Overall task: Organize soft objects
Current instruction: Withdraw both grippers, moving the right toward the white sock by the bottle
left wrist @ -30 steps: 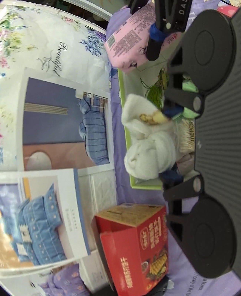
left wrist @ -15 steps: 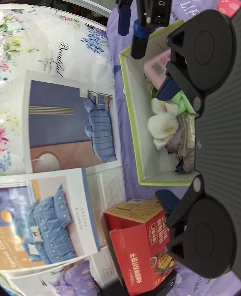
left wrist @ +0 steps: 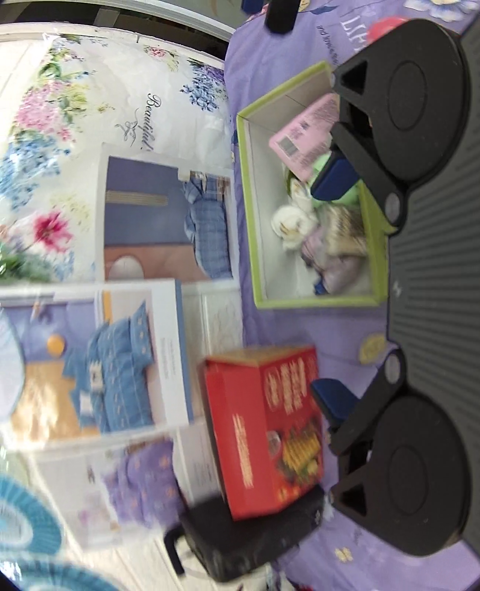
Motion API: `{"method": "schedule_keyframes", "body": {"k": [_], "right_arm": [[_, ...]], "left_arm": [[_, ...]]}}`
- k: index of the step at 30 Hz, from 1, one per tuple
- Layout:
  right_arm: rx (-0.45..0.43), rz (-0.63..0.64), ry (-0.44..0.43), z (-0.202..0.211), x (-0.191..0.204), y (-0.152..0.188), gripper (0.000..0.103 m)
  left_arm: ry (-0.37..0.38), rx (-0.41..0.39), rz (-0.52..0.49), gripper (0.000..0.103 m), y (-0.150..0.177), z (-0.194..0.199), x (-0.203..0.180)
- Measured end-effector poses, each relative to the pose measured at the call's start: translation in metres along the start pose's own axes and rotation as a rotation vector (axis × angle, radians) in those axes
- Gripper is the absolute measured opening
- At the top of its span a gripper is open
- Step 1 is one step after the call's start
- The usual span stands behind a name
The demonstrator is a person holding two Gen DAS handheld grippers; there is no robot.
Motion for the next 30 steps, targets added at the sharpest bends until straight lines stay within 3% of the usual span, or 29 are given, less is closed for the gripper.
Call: {"method": "schedule_keyframes", "body": {"k": [5, 8, 12, 17, 20, 23, 30], "right_arm": [[-0.031, 0.004, -0.02, 0.047, 0.023, 0.033, 0.066], [-0.02, -0.006, -0.017, 0.065, 0.033, 0.067, 0.067], [0.051, -0.057, 0.003, 0.073, 0.042, 0.127, 0.067], [0.192, -0.116, 0.005, 0.061, 0.06, 0.199, 0.067], [0.221, -0.116, -0.001, 0.05, 0.067, 0.21, 0.067], [0.215, -0.093, 0.048, 0.039, 0.063, 0.203, 0.067], [0.241, -0.019, -0.139, 0.016, 0.106, 0.193, 0.068]], "left_arm": [[-0.033, 0.01, 0.077, 0.102, 0.05, 0.038, 0.036], [-0.049, 0.06, 0.122, 0.102, 0.093, 0.05, 0.054], [-0.07, 0.15, 0.185, 0.102, 0.157, 0.055, 0.065], [-0.041, 0.278, 0.217, 0.102, 0.222, 0.048, 0.054], [-0.012, 0.304, 0.215, 0.102, 0.233, 0.046, 0.048], [-0.016, 0.286, 0.214, 0.102, 0.229, 0.046, 0.049], [-0.007, 0.305, 0.235, 0.102, 0.229, 0.033, 0.051]]}}
Point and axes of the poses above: each gripper's, at about its wrist camera, not at the fingertips, and z roughly against the way its jaws point, x to its left, y to its underside, the point moved 7 cm from there along -z, roughly the way its jaws point, and after that the axes turned 6 degrees about -z, right-handed, at the moved point
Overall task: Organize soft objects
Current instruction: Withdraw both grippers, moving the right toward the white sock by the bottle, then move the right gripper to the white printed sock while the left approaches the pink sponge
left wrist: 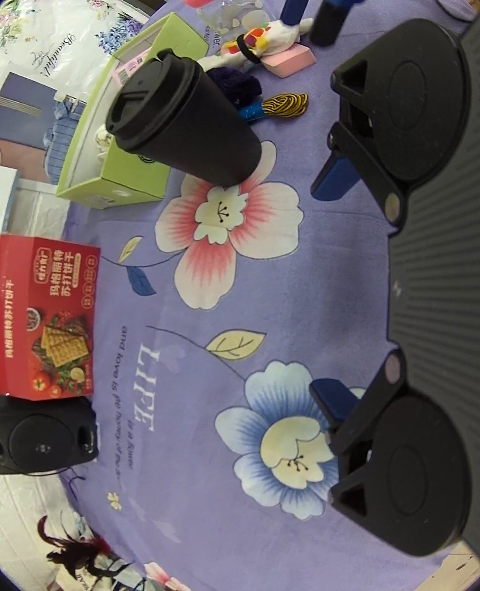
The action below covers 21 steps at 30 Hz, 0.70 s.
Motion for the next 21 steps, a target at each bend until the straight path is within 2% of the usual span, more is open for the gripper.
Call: {"method": "schedule_keyframes", "body": {"k": [4, 6, 9, 10, 13, 16, 19, 21], "right_arm": [[0.071, -0.031, -0.019, -0.016, 0.0, 0.009, 0.068], [0.088, -0.061, 0.025, -0.017, -0.011, 0.018, 0.068], [0.073, -0.09, 0.147, -0.012, -0.035, 0.025, 0.068], [0.066, -0.123, 0.158, -0.01, -0.042, 0.026, 0.068], [0.073, -0.194, 0.097, -0.013, -0.042, 0.03, 0.068], [0.036, -0.156, 0.16, -0.021, -0.038, 0.024, 0.068], [0.037, -0.191, 0.145, -0.032, -0.041, 0.018, 0.068], [0.016, -0.177, 0.181, -0.039, -0.043, 0.011, 0.068]], "left_arm": [[0.013, 0.017, -0.002, 0.102, 0.002, -0.007, -0.001], [0.014, 0.021, -0.005, 0.102, 0.001, -0.01, -0.002], [0.022, 0.021, -0.014, 0.102, 0.0, -0.013, -0.005], [0.025, 0.021, -0.014, 0.102, -0.001, -0.015, -0.005], [0.03, 0.024, -0.016, 0.102, -0.002, -0.017, -0.007], [0.028, 0.023, -0.021, 0.102, -0.002, -0.016, -0.005], [0.023, 0.023, -0.019, 0.102, -0.001, -0.015, -0.002], [0.023, 0.022, -0.009, 0.102, -0.001, -0.014, 0.002]]}}
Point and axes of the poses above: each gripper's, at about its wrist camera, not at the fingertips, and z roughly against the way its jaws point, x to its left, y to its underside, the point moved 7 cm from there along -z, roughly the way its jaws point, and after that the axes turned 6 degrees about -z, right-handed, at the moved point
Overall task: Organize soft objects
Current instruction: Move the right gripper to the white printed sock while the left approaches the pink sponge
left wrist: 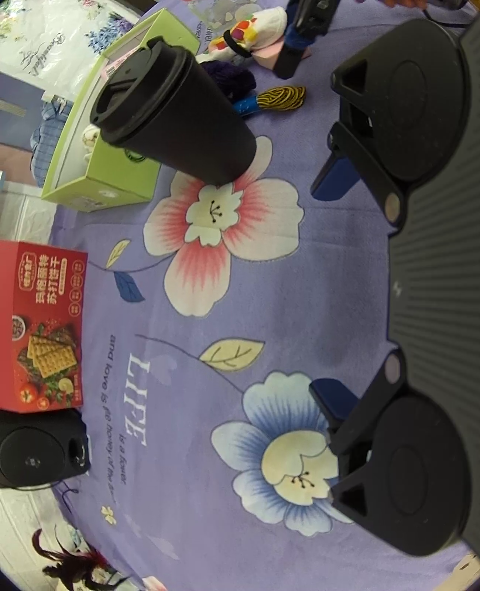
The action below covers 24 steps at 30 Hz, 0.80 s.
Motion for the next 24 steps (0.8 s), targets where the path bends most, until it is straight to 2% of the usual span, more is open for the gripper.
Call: {"method": "schedule_keyframes", "body": {"k": [3, 6, 11, 14, 15, 16, 19, 20, 24], "right_arm": [[-0.014, 0.007, 0.003, -0.012, 0.002, -0.004, 0.07], [-0.003, 0.066, -0.074, -0.013, 0.017, 0.001, 0.071], [0.122, 0.152, -0.339, 0.003, 0.05, 0.024, 0.071], [0.211, 0.15, -0.507, 0.021, 0.068, 0.041, 0.069], [0.224, 0.134, -0.537, 0.025, 0.07, 0.044, 0.069], [0.202, 0.113, -0.526, 0.03, 0.068, 0.042, 0.069], [0.052, 0.056, -0.396, 0.033, 0.049, 0.021, 0.07], [0.033, 0.04, -0.375, 0.03, 0.045, 0.015, 0.071], [0.088, 0.061, -0.375, 0.004, 0.048, 0.01, 0.07]], "left_arm": [[0.002, 0.008, 0.01, 0.102, 0.001, -0.001, 0.003], [0.0, 0.006, 0.005, 0.102, 0.001, 0.0, 0.004], [-0.001, 0.013, 0.005, 0.102, 0.001, -0.001, 0.004], [-0.008, 0.01, 0.005, 0.102, 0.002, 0.0, 0.005], [-0.009, 0.01, 0.006, 0.102, 0.001, 0.001, 0.006], [-0.009, 0.007, 0.008, 0.102, 0.001, 0.001, 0.006], [0.0, 0.005, 0.006, 0.102, -0.001, 0.002, 0.002], [0.002, 0.001, 0.001, 0.102, -0.002, 0.003, 0.001], [-0.008, -0.007, -0.02, 0.102, -0.002, 0.004, 0.0]]}}
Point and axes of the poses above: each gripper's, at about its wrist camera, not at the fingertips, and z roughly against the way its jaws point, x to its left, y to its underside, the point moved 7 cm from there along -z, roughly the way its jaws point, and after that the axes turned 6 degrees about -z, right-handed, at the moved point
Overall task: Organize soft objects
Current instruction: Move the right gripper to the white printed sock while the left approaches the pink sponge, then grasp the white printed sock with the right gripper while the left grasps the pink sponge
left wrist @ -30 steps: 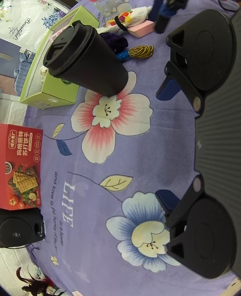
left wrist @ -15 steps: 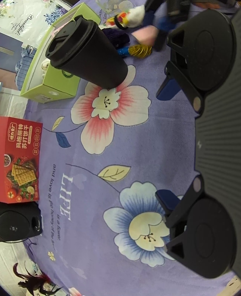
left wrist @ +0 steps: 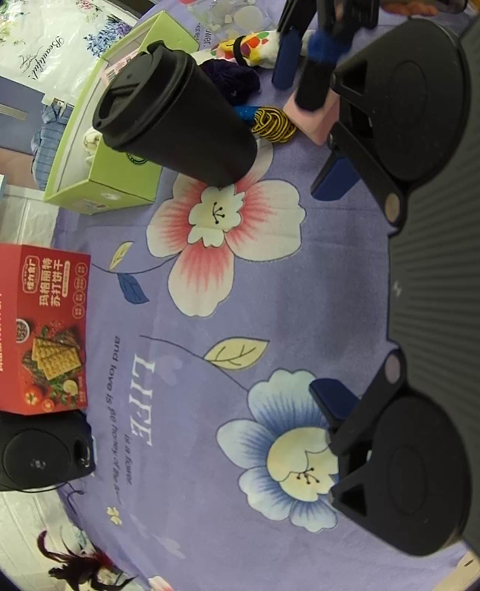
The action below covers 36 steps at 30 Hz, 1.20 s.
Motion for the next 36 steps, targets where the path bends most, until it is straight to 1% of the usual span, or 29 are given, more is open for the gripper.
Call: {"method": "schedule_keyframes", "body": {"k": [3, 6, 10, 11, 12, 13, 14, 16, 17, 18, 19, 20, 22, 25, 28, 30, 33, 36], "right_arm": [[0.077, 0.048, -0.006, -0.017, 0.01, 0.005, 0.071], [0.127, 0.165, -0.025, -0.02, 0.033, 0.015, 0.071], [0.243, 0.28, -0.092, -0.011, 0.064, 0.04, 0.071], [0.245, 0.311, -0.087, -0.006, 0.07, 0.045, 0.069], [0.227, 0.337, -0.073, 0.0, 0.073, 0.046, 0.069], [0.2, 0.347, -0.045, 0.008, 0.073, 0.043, 0.069], [0.15, 0.339, 0.03, 0.015, 0.067, 0.037, 0.069], [0.006, 0.283, 0.259, 0.032, 0.042, 0.017, 0.07], [-0.059, 0.215, 0.353, 0.04, 0.026, 0.007, 0.07], [-0.11, 0.135, 0.419, 0.045, 0.01, 0.0, 0.07], [-0.138, 0.058, 0.461, 0.049, -0.009, -0.007, 0.07], [-0.147, 0.007, 0.491, 0.046, -0.022, -0.011, 0.07], [-0.148, -0.047, 0.552, 0.038, -0.039, -0.017, 0.07], [-0.125, -0.074, 0.633, 0.023, -0.059, -0.023, 0.07], [-0.113, -0.125, 0.67, 0.012, -0.075, -0.021, 0.072], [-0.134, -0.116, 0.704, 0.012, -0.076, -0.021, 0.072], [-0.166, -0.146, 0.707, 0.014, -0.081, -0.022, 0.072], [-0.181, -0.146, 0.714, 0.016, -0.082, -0.02, 0.072]], "left_arm": [[-0.014, 0.007, 0.021, 0.102, 0.001, 0.0, 0.01], [-0.037, 0.007, 0.041, 0.102, 0.0, 0.003, 0.024], [-0.054, -0.002, 0.051, 0.102, -0.003, 0.006, 0.032], [-0.05, -0.003, 0.049, 0.102, -0.003, 0.007, 0.031], [-0.043, -0.006, 0.046, 0.102, -0.003, 0.007, 0.029], [-0.032, -0.007, 0.039, 0.102, -0.003, 0.008, 0.024], [-0.019, -0.01, 0.03, 0.102, -0.003, 0.009, 0.019], [0.009, -0.016, 0.009, 0.102, -0.002, 0.011, 0.006], [0.022, -0.019, -0.003, 0.102, -0.003, 0.011, 0.0], [0.034, -0.02, -0.013, 0.102, -0.003, 0.01, -0.005], [0.046, -0.019, -0.024, 0.102, -0.003, 0.009, -0.01], [0.055, -0.018, -0.034, 0.102, -0.003, 0.008, -0.014], [0.073, -0.02, -0.048, 0.102, -0.003, 0.007, -0.019], [0.104, -0.016, -0.048, 0.102, -0.002, 0.005, -0.02], [0.138, 0.0, -0.064, 0.102, 0.002, 0.002, -0.022], [0.17, 0.009, -0.086, 0.102, 0.007, 0.005, -0.027], [0.219, 0.01, -0.141, 0.102, 0.016, 0.011, -0.041], [0.244, 0.018, -0.151, 0.102, 0.022, 0.01, -0.052]]}}
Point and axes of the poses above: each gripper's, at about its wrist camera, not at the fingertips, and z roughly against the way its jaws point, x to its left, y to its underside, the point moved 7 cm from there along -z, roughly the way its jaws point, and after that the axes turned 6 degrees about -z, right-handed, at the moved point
